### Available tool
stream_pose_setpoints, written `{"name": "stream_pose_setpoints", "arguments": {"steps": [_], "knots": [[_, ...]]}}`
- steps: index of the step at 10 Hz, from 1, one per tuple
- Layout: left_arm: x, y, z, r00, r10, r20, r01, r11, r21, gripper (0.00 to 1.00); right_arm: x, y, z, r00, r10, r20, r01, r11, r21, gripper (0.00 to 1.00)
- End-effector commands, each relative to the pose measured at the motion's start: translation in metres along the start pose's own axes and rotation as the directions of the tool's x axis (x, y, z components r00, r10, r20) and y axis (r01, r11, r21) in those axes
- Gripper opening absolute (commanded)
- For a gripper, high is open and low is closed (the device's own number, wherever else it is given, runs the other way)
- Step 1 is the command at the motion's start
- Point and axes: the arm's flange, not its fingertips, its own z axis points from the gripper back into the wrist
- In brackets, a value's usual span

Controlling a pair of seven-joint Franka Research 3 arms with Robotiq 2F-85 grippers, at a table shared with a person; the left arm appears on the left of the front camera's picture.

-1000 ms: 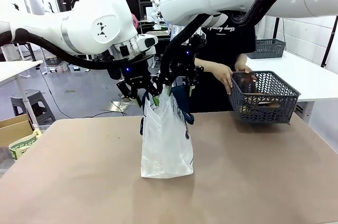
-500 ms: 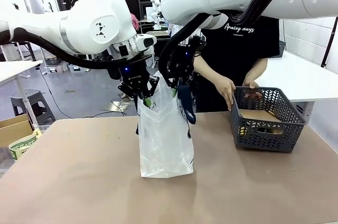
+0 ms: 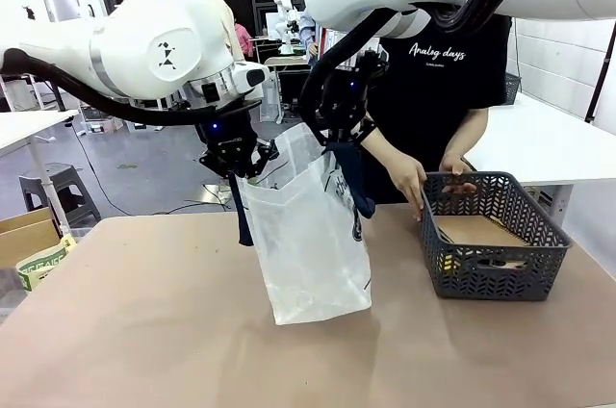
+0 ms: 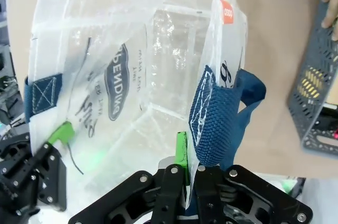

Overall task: Transfer purchased items from the store into the shopping bag.
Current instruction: Open the Reusable shopping bag in the center of the table.

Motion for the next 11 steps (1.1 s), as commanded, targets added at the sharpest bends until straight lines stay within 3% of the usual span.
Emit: {"name": "stream_pose_setpoints", "arguments": {"steps": [1, 4, 7, 11], "knots": [[-0.012, 0.009, -0.001, 0.998, 0.054, 0.016, -0.054, 0.999, 0.003, 0.00, -0.012, -0.010, -0.005, 0.999, 0.039, -0.016, -0.040, 0.998, -0.044, 0.00], [-0.013, 0.021, 0.003, 0.995, 0.088, 0.036, -0.090, 0.995, 0.049, 0.00, -0.019, -0.019, -0.005, 0.992, 0.121, -0.039, -0.125, 0.982, -0.139, 0.00], [-0.013, 0.024, 0.008, 0.994, 0.098, 0.047, -0.101, 0.991, 0.084, 0.00, -0.026, -0.035, -0.002, 0.990, 0.140, -0.015, -0.141, 0.982, -0.127, 0.00], [-0.006, 0.016, 0.008, 1.000, 0.023, 0.018, -0.026, 0.983, 0.182, 0.00, -0.033, -0.052, 0.003, 0.989, 0.145, -0.021, -0.146, 0.982, -0.123, 0.00]]}}
